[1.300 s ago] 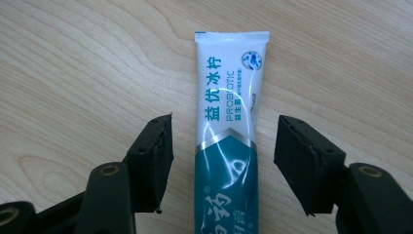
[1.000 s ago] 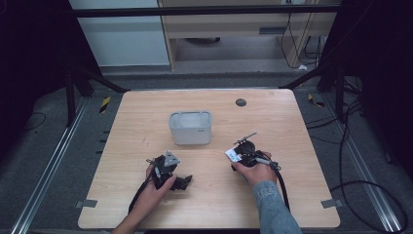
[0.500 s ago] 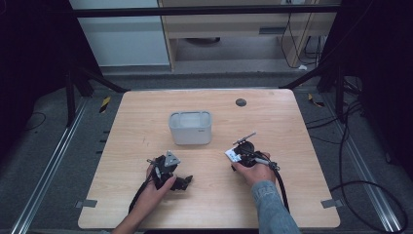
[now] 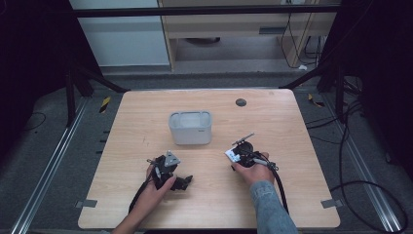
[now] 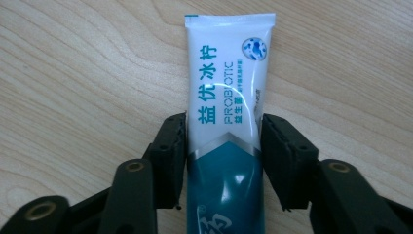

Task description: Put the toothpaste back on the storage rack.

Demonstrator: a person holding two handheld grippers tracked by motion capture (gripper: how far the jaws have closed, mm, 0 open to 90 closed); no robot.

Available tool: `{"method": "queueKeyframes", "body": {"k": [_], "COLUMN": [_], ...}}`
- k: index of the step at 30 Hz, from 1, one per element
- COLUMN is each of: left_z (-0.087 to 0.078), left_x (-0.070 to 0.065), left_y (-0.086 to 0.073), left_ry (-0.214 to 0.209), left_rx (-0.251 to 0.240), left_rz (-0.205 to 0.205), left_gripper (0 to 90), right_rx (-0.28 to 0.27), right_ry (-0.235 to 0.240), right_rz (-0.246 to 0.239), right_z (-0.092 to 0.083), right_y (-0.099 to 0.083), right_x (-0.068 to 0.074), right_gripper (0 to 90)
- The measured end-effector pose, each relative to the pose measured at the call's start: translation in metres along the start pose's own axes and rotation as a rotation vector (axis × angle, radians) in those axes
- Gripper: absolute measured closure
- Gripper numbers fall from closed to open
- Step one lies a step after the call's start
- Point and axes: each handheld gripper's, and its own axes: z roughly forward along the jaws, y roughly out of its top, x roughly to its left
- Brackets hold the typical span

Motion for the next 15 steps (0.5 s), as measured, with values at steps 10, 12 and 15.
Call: {"method": "queueKeyframes", "body": {"k": [10, 12, 15], "left_z": [0.0, 0.0, 0.0], "left_x": [0.0, 0.0, 0.0], "left_y": [0.0, 0.0, 0.0], "left_ry": [0.001, 0.0, 0.0], "left_rx": [0.0, 0.0, 0.0], "left_rz": [0.0, 0.0, 0.0], "left_gripper": [0.0, 0.0, 0.0], "right_rx": [0.001, 0.006, 0.021], "right_ry": [0.002, 0.007, 0.004], "right_rz": [-0.009, -0.004, -0.004], "right_z": [-0.0006, -0.0011, -0.0013], "right_y": [0.0, 0.0006, 0.0024], "right_x": [-0.001, -0.0015, -0.002], "right_gripper": [57.9, 58.9, 61.9]}}
